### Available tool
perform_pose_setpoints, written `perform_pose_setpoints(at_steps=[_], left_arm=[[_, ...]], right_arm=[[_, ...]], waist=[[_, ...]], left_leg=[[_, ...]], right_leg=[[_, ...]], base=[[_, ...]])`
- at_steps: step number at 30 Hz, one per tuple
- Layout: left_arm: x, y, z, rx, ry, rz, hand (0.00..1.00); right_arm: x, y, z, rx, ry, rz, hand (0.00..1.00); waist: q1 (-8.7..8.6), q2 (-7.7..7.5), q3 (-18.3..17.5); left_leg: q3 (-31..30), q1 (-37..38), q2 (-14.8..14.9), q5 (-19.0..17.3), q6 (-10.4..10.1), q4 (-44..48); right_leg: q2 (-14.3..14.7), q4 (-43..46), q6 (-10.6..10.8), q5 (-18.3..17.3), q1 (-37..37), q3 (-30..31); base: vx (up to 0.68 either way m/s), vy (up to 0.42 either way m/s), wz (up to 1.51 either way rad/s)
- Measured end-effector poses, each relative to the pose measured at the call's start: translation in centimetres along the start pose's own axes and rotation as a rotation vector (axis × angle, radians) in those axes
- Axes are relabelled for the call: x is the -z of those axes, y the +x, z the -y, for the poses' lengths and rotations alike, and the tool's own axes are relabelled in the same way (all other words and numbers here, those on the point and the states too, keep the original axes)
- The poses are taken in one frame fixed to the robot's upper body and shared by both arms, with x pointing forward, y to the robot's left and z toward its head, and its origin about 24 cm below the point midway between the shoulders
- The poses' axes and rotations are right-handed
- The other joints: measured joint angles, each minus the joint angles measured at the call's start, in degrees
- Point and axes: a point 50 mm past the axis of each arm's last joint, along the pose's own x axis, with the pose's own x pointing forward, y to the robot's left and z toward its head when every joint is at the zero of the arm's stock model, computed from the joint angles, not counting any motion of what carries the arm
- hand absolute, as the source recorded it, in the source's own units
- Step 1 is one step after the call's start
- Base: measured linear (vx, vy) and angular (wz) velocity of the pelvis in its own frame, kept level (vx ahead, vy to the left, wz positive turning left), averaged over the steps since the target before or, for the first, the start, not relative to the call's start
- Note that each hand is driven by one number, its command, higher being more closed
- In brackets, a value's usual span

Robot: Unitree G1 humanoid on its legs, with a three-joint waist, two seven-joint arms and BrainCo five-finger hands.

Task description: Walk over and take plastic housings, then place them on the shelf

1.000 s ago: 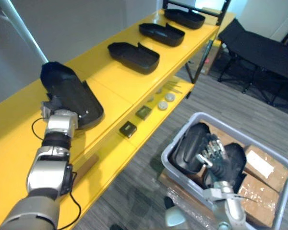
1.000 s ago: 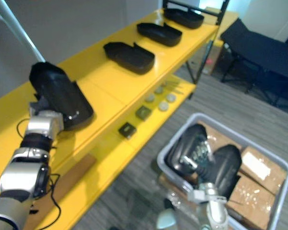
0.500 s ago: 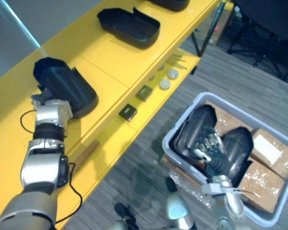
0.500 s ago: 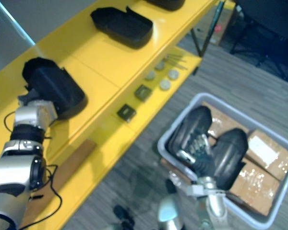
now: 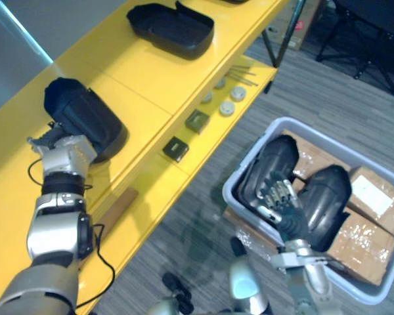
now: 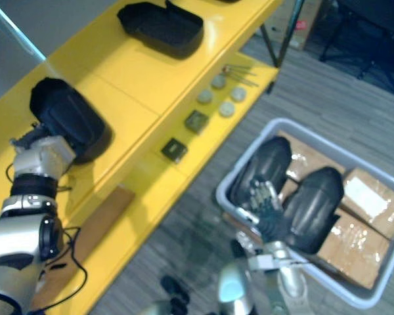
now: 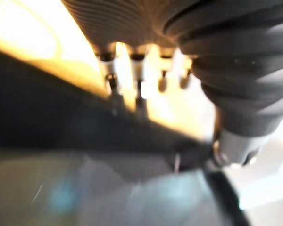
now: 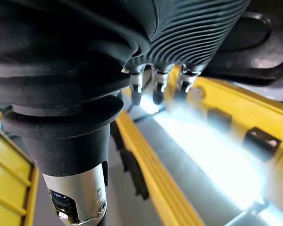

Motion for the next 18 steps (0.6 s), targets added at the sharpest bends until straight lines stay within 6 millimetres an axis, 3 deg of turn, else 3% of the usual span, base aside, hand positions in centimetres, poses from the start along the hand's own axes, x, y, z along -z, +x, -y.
perform_pose_setpoints(at_steps=[7,13,16,18], left_arm=[[-1.9,0.5,-0.8,-0.025,-0.103,0.095,0.00],[-4.1,0.9,-1.7,-0.017,-0.103,0.239,0.00],[-4.7,0.2,-0.9,0.062,-0.066,0.348,0.00],[-5.3,-0.5,-0.4,0.127,-0.056,0.448,0.00]], right_arm=[[0.1,-0.5,0.0,-0.018,0.021,0.005,0.00],[-1.6,-0.2,1.3,0.020,-0.065,0.119,0.00],[-3.2,0.7,1.9,-0.002,-0.111,0.210,0.00],[-4.9,2.4,2.1,-0.054,-0.138,0.310,0.00]], waist=[[-0.18,1.75,-0.4],[0.85,3.35,-3.0],[1.94,3.16,-6.1],[2.97,2.15,-7.3]], left_leg=[[-1.6,0.4,-0.3,0.0,0.1,0.0],[-3.4,1.4,-0.2,0.2,0.0,-0.8],[-4.5,2.0,-0.3,0.3,-0.1,-1.4],[-5.6,3.0,-0.3,0.3,-0.1,-1.6]], right_leg=[[-0.5,-0.4,0.1,-0.2,1.6,-1.4],[-0.7,-2.9,0.3,0.1,4.8,-3.6],[-0.7,-4.3,0.4,0.2,6.7,-5.1],[-0.8,-5.4,0.5,0.3,9.0,-6.5]], base=[[0.00,-0.004,0.09],[0.02,-0.010,0.16],[0.06,-0.012,0.19],[0.03,0.000,0.22]])
